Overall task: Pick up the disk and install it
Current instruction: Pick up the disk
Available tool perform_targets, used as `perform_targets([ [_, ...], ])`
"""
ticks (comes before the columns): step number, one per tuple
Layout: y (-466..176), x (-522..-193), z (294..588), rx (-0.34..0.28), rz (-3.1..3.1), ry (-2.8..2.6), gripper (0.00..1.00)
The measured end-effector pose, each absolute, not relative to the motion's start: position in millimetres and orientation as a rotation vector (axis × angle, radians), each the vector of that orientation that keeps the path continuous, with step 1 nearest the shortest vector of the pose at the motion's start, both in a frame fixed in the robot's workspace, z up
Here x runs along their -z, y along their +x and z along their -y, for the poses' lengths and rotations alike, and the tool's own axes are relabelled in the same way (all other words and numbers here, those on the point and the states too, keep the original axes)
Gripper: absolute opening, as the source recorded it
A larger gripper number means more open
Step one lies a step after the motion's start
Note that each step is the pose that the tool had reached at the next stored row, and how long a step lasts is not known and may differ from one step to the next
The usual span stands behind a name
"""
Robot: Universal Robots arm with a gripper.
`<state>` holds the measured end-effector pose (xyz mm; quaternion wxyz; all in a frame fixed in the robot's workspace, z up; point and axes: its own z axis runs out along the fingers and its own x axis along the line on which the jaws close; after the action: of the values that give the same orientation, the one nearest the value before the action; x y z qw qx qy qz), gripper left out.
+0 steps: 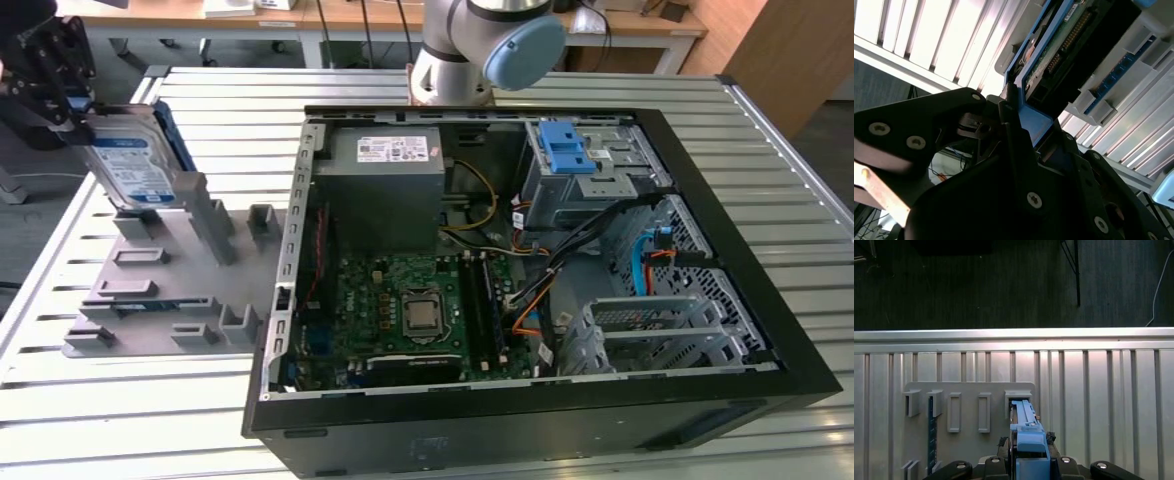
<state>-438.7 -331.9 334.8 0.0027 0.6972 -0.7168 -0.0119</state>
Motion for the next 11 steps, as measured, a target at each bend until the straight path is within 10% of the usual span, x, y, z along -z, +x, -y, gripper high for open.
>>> perform_targets([
  [11, -438.7, -339.7, 330.8, 0.036, 2.247, 2.186, 0.36],
])
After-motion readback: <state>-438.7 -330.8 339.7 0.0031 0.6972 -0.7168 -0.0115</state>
